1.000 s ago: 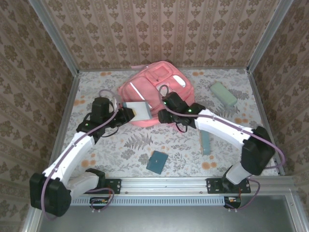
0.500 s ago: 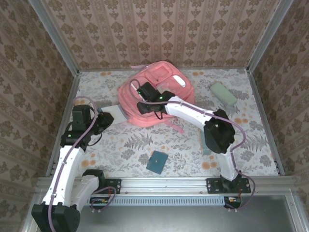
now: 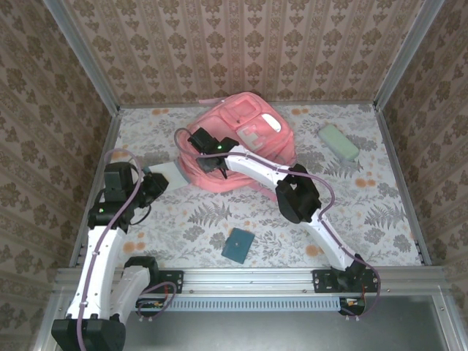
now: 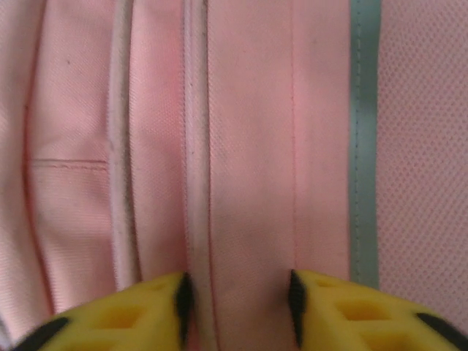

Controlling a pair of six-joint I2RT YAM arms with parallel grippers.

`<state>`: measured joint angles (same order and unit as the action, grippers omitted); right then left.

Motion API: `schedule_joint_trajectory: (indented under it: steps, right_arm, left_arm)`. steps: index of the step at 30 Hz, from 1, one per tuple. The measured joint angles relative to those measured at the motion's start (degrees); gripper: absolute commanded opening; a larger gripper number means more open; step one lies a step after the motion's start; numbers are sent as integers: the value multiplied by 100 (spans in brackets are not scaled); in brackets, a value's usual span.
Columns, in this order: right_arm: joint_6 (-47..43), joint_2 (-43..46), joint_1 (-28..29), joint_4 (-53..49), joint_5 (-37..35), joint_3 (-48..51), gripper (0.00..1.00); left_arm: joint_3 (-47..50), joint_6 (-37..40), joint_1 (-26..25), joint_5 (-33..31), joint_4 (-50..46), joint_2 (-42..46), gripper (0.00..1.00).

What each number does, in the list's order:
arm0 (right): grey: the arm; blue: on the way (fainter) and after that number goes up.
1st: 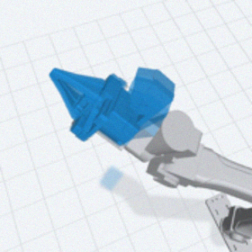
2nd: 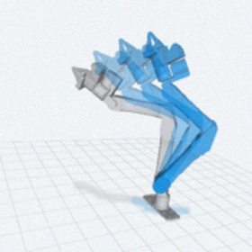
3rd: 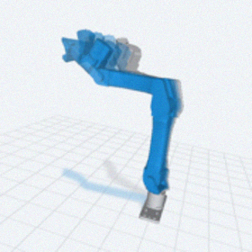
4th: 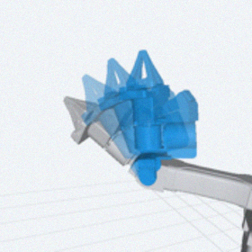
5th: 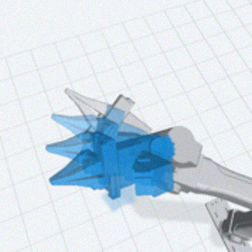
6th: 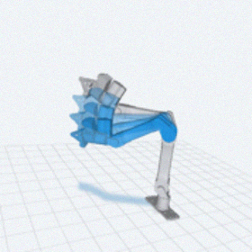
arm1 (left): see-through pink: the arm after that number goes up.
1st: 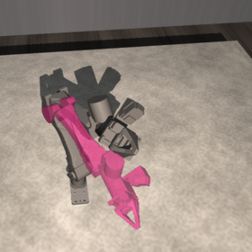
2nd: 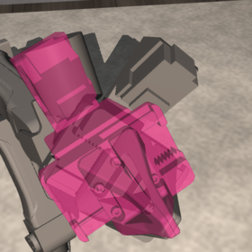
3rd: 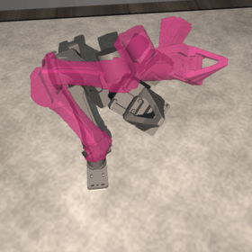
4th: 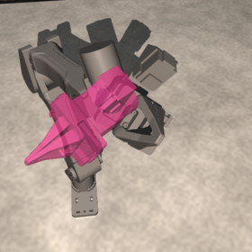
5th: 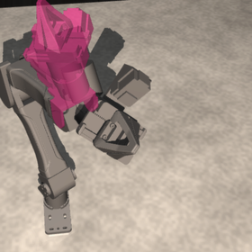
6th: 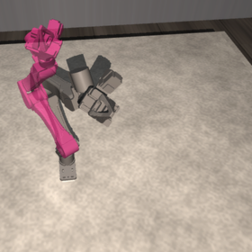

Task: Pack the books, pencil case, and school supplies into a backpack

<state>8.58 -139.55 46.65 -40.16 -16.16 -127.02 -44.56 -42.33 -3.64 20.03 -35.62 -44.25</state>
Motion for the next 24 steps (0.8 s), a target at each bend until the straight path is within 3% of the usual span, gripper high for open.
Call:
schedule_joint_trajectory:
  steps: [4,15,24]
  right_arm:
    - [-35,-22,15,-103,-17,-114,0]
    - [-96,737,66,-428,-15,-59,0]
    - [-48,1386,101,-739,52,-118,0]
  left_arm:
    - [0,13,4,33,-7,0,6]
    - [208,-7,245,229,267,-219,6]
    - [691,-413,293,494,1357,-697,7]
